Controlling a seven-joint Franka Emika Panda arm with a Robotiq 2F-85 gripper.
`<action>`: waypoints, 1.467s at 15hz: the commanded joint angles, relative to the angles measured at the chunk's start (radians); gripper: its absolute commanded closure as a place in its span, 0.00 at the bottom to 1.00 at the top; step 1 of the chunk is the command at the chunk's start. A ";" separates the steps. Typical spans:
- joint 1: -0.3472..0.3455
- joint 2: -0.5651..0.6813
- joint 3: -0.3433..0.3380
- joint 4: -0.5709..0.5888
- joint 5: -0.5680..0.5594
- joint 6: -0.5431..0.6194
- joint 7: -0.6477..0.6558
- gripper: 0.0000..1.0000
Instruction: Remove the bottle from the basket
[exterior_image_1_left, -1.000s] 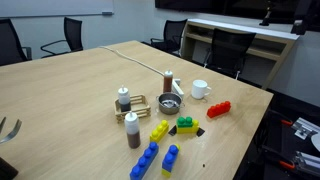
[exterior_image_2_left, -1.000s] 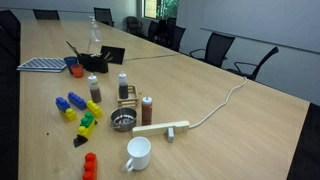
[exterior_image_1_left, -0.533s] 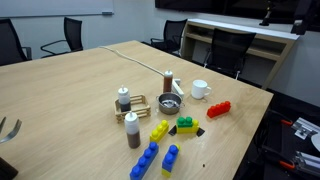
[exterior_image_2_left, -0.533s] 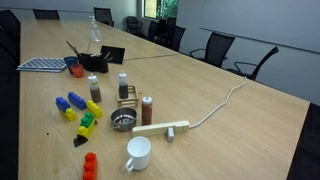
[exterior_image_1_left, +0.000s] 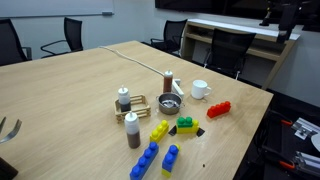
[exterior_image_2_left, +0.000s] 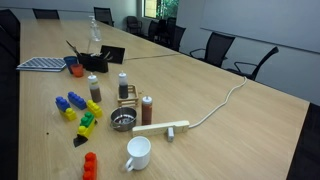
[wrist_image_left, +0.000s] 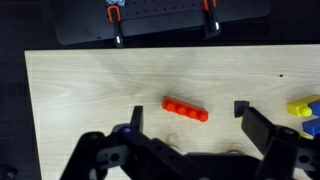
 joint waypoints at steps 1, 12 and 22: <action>0.039 0.083 0.073 0.003 -0.009 0.155 0.031 0.00; 0.115 0.256 0.183 0.024 -0.040 0.423 0.126 0.00; 0.163 0.450 0.237 0.135 -0.054 0.554 0.120 0.00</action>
